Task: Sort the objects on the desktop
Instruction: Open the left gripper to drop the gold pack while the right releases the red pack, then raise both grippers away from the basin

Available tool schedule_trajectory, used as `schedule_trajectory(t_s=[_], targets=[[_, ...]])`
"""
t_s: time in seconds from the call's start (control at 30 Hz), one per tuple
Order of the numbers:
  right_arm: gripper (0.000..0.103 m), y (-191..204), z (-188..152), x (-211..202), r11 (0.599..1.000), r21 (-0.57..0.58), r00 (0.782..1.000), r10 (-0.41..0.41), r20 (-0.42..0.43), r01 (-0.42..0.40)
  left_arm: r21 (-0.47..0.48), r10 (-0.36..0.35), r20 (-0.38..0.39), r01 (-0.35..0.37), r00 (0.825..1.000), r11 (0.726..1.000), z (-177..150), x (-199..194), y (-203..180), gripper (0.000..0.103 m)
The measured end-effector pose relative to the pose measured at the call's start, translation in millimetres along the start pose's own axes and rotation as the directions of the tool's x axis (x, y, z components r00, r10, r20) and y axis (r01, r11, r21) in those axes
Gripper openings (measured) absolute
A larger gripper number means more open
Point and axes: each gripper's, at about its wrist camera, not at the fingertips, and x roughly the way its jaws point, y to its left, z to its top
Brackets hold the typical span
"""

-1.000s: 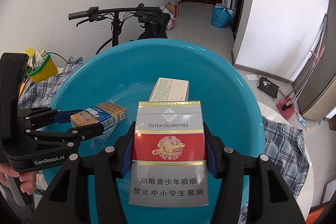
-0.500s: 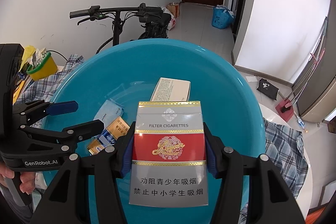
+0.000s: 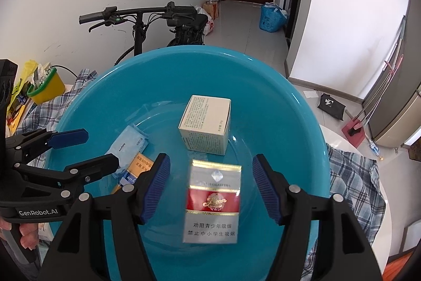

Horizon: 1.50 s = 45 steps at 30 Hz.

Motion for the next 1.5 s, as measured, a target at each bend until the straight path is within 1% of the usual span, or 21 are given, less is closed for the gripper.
schedule_trajectory(t_s=[0.27, 0.4, 0.47, 0.53, 0.63, 0.67, 0.7, 0.77, 0.87, 0.93, 1.03, 1.07, 1.1, 1.13, 1.17, 1.2, 1.23, 1.27, 1.33, 1.4, 1.5], targets=[[0.064, 1.7, -0.6, -2.0, 1.000, -0.009, 1.000, -0.004, 0.008, 0.004, 0.009, 0.002, 0.004, -0.002, 1.000, 1.000, -0.9, -1.8, -2.5, 0.079], [0.064, 0.2, 0.5, -3.6, 1.000, -0.002, 1.000, -0.012, 0.016, 0.012, -0.001, 0.013, 0.031, -0.013, 0.999, 1.000, -0.8, -6.4, -1.8, 0.079], [0.064, -1.0, 1.8, -8.1, 1.000, 0.006, 0.999, -0.019, 0.046, 0.019, 0.000, 0.023, 0.060, -0.023, 0.998, 1.000, -0.5, -10.9, -2.0, 0.079], [0.064, -1.2, 2.6, -16.1, 0.999, 0.009, 0.995, -0.041, 0.095, 0.040, 0.006, 0.045, 0.096, -0.046, 0.994, 0.999, -0.6, -17.2, -2.9, 0.079], [0.064, 1.4, 3.9, -31.8, 0.994, 0.006, 0.978, -0.109, 0.179, 0.109, 0.020, 0.073, 0.157, -0.077, 0.985, 0.997, -1.2, -28.4, -6.4, 0.082], [0.064, 1.3, 4.4, -37.7, 0.993, 0.006, 0.972, -0.114, 0.203, 0.115, 0.021, 0.073, 0.178, -0.078, 0.981, 0.997, -1.3, -32.9, -7.2, 0.085], [0.064, 1.3, 4.4, -42.2, 0.994, 0.009, 0.969, -0.112, 0.219, 0.113, 0.021, 0.072, 0.202, -0.078, 0.977, 0.997, -1.7, -37.8, -8.1, 0.085], [0.064, 1.6, 5.5, -53.2, 0.994, 0.021, 0.960, -0.108, 0.258, 0.106, 0.021, 0.086, 0.261, -0.095, 0.962, 0.995, -3.2, -50.2, -10.9, 0.085], [0.064, 3.7, 5.7, -67.1, 0.992, 0.029, 0.943, -0.126, 0.307, 0.123, 0.029, 0.091, 0.373, -0.109, 0.923, 0.994, -8.2, -74.2, -16.3, 0.086], [0.064, 5.8, 5.2, -76.0, 0.991, 0.033, 0.930, -0.134, 0.342, 0.131, 0.032, 0.082, 0.442, -0.107, 0.893, 0.994, -12.1, -91.0, -18.9, 0.088], [0.064, 9.1, 4.4, -87.1, 0.991, 0.043, 0.911, -0.135, 0.390, 0.129, 0.019, 0.090, 0.534, -0.118, 0.841, 0.993, -17.5, -112.6, -20.6, 0.094], [0.064, 10.4, 4.3, -89.5, 0.991, 0.043, 0.906, -0.134, 0.401, 0.127, 0.015, 0.093, 0.562, -0.123, 0.822, 0.992, -19.2, -118.5, -20.6, 0.099], [0.070, 12.6, 4.0, -92.5, 0.991, 0.044, 0.899, -0.136, 0.417, 0.130, 0.009, 0.097, 0.590, -0.127, 0.802, 0.992, -20.8, -124.5, -20.1, 0.103], [0.074, 13.6, 3.7, -94.9, 0.990, 0.047, 0.890, -0.139, 0.434, 0.132, -0.002, 0.105, 0.619, -0.132, 0.779, 0.991, -22.6, -129.8, -19.4, 0.103], [0.081, 16.5, 2.6, -98.7, 0.990, 0.048, 0.876, -0.143, 0.461, 0.136, -0.015, 0.118, 0.641, -0.141, 0.758, 0.990, -23.9, -134.6, -18.7, 0.103], [0.091, 18.1, 1.8, -102.0, 0.989, 0.048, 0.863, -0.148, 0.483, 0.143, -0.025, 0.129, 0.660, -0.150, 0.741, 0.988, -25.1, -138.3, -18.0, 0.103], [0.097, 19.6, 1.3, -104.7, 0.987, 0.047, 0.850, -0.157, 0.503, 0.154, -0.031, 0.135, 0.672, -0.155, 0.728, 0.988, -25.4, -141.3, -17.0, 0.103], [0.103, 21.3, 0.1, -108.2, 0.984, 0.049, 0.833, -0.169, 0.526, 0.169, -0.036, 0.139, 0.679, -0.157, 0.721, 0.987, -25.2, -143.6, -15.5, 0.103], [0.103, 24.7, -1.1, -113.3, 0.979, 0.046, 0.807, -0.191, 0.558, 0.200, -0.043, 0.143, 0.679, -0.155, 0.720, 0.987, -23.8, -146.3, -11.9, 0.103], [0.103, 27.4, -3.2, -118.7, 0.973, 0.047, 0.786, -0.209, 0.582, 0.224, -0.052, 0.158, 0.669, -0.167, 0.727, 0.985, -21.9, -146.0, -9.5, 0.103], [0.103, 29.7, -2.6, -121.6, 0.974, 0.046, 0.781, -0.204, 0.590, 0.220, -0.048, 0.165, 0.660, -0.179, 0.733, 0.983, -21.5, -144.3, -10.0, 0.103]])
